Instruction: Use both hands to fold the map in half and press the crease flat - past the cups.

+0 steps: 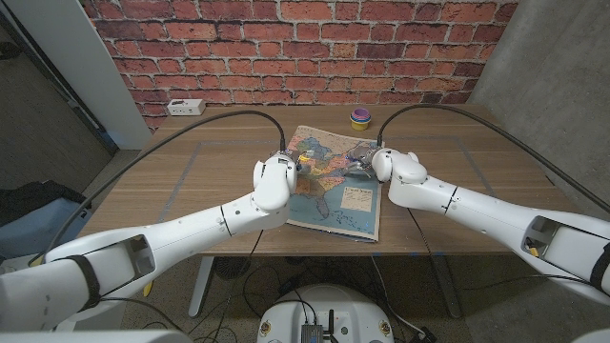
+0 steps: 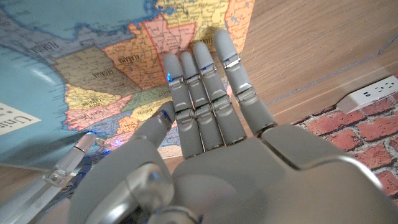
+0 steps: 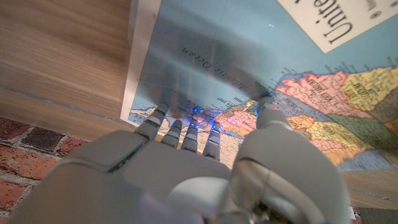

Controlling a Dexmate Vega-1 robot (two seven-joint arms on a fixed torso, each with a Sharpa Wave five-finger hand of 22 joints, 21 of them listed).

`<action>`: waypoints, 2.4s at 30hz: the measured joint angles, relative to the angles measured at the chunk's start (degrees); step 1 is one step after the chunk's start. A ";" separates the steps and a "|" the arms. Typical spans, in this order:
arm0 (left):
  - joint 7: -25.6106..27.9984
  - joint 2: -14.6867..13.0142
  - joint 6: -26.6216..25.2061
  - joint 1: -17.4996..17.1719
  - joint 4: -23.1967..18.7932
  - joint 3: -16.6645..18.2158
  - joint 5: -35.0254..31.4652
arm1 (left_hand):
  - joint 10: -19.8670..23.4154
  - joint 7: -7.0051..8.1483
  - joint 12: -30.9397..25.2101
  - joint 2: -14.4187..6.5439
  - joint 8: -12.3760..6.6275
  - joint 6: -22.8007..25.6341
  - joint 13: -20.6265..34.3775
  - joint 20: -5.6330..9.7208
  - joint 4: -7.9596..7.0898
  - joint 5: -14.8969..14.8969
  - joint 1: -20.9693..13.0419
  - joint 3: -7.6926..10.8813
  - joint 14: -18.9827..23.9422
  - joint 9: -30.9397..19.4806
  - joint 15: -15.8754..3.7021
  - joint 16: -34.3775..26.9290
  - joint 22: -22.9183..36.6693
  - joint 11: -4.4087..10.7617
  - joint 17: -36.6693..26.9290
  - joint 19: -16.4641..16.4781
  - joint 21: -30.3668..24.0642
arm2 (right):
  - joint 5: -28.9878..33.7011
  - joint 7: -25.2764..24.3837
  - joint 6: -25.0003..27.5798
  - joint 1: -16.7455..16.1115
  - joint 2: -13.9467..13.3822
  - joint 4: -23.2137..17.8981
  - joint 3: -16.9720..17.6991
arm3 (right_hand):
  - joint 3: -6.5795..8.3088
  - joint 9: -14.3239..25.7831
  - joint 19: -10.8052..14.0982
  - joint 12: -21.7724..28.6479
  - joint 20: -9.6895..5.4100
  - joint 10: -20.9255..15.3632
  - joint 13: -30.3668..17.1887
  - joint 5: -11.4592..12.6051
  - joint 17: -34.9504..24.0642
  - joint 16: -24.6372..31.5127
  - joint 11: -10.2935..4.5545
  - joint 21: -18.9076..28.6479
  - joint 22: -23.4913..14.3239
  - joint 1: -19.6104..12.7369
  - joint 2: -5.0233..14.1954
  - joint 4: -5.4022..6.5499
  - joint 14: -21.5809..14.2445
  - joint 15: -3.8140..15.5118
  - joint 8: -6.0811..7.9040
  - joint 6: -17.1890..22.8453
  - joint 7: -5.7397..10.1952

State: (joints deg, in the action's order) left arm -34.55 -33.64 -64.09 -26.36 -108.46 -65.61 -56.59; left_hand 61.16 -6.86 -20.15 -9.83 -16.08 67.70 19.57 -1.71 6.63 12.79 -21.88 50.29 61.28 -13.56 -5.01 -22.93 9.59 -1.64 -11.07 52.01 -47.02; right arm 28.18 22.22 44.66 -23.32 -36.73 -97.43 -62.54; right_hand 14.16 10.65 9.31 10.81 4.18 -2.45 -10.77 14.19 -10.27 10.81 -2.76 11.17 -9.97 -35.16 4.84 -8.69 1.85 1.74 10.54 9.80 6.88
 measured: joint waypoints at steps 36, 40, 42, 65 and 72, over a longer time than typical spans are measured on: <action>19.49 -4.81 3.91 -5.12 -4.45 4.74 18.84 | -6.04 1.12 3.00 -1.20 1.50 -4.15 3.18 -2.17 -3.55 -1.32 1.20 -4.03 -6.97 -2.82 0.47 1.48 0.80 0.81 -2.69 -17.41 7.76 | 0.31 0.58 -0.98 1.16 0.51 1.60 -0.65 | 0.00 -0.13 -0.07 0.00 -0.01 0.00 0.00 0.00 0.00 0.00 0.00 0.02 0.00 -0.30 0.31 0.00 0.00 0.00 0.06 -0.01 0.01; 27.25 -5.74 7.68 -8.94 -6.83 8.19 20.56 | -11.07 2.21 5.52 -1.24 4.05 -9.69 2.78 -2.07 -4.52 -1.80 1.17 -3.52 -13.51 -2.49 1.46 5.02 0.96 0.30 -1.63 -20.57 8.79 | -0.09 0.34 -0.91 0.59 0.26 0.91 0.09 | 0.03 -0.02 -0.14 0.00 -0.06 0.00 0.00 0.00 -0.24 0.00 0.00 -0.20 0.00 -0.09 0.96 1.01 0.00 0.00 0.06 0.00 0.01; 30.28 -6.22 8.69 -11.14 -8.28 10.63 21.03 | -13.68 2.56 6.98 -1.43 5.21 -13.13 2.15 -1.99 -4.82 -1.80 0.95 -3.22 -16.38 -1.97 1.69 6.55 0.96 -0.02 -1.23 -21.92 9.46 | -1.18 -0.29 -1.07 -0.12 -0.04 0.26 1.11 | -0.31 0.11 -0.56 0.00 -0.06 0.00 0.00 0.00 -0.50 0.00 0.00 -0.36 0.00 0.64 1.70 1.59 0.14 0.13 0.06 0.00 0.00; 54.89 -6.82 23.51 -24.29 -10.54 23.83 25.38 | -25.45 5.32 9.82 -1.44 6.38 -31.26 -0.99 -2.50 -5.60 -2.22 -1.00 -2.57 -28.16 0.90 3.07 11.01 0.80 -0.62 -0.90 -26.07 11.44 | -23.67 -15.14 -18.94 -13.72 -3.25 -5.27 20.34 | -2.30 0.00 -5.36 0.22 1.68 0.41 0.00 -0.45 -0.54 0.27 0.84 -0.81 -0.15 5.46 0.75 4.05 1.46 0.01 0.12 -0.63 -0.62; 59.40 -6.78 30.01 -26.85 -9.19 27.32 28.22 | -28.09 6.98 9.82 -1.44 6.38 -36.17 -2.10 -2.90 -6.74 -2.46 -1.00 -2.88 -30.43 1.66 3.72 11.50 0.81 -1.01 -0.81 -27.09 12.07 | -27.96 -19.65 -24.58 -16.90 -3.26 -5.30 23.83 | -2.65 0.01 -6.15 0.22 2.28 0.41 0.00 -0.45 -0.54 0.27 0.84 -1.26 -0.16 5.75 0.45 4.16 1.76 0.31 0.12 -0.92 -0.32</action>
State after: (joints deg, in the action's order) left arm 24.85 -40.42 -34.08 -53.22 -117.66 -38.29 -28.37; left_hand 33.08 0.12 -10.33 -11.27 -9.70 31.53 17.48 -4.61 -0.11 10.33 -22.88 47.40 30.85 -11.90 -1.29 -11.43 10.40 -2.66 -11.88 24.92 -34.95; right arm 0.22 2.57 20.08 -40.22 -39.99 -102.72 -38.71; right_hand 11.51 10.65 3.16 11.03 6.45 -2.04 -10.77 13.74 -10.81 11.08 -1.93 9.91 -10.13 -29.41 5.29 -4.53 3.62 2.05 10.66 8.87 6.56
